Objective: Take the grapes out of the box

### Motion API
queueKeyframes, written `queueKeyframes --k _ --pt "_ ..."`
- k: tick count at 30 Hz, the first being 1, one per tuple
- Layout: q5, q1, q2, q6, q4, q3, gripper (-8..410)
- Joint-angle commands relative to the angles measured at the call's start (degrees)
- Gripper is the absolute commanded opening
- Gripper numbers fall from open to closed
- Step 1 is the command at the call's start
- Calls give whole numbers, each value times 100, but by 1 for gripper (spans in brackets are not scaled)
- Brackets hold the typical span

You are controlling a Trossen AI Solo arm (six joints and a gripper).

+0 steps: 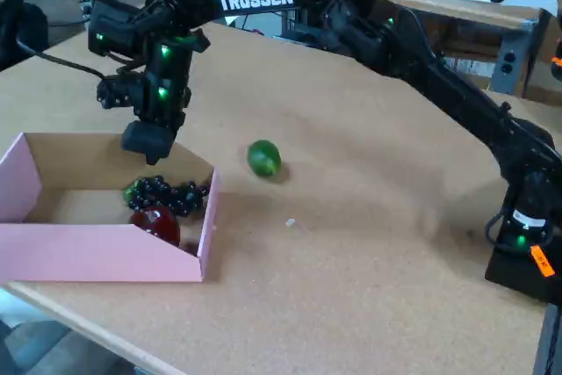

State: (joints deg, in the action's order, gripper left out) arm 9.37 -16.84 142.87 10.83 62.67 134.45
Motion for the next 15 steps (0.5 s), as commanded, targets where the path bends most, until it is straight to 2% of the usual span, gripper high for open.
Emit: queueKeyframes --k 1,9,15 --pt "28 -2 0 -4 9 -2 0" --pt "28 -2 0 -7 -42 -254 0" --pt "26 4 0 -9 -356 -761 0"
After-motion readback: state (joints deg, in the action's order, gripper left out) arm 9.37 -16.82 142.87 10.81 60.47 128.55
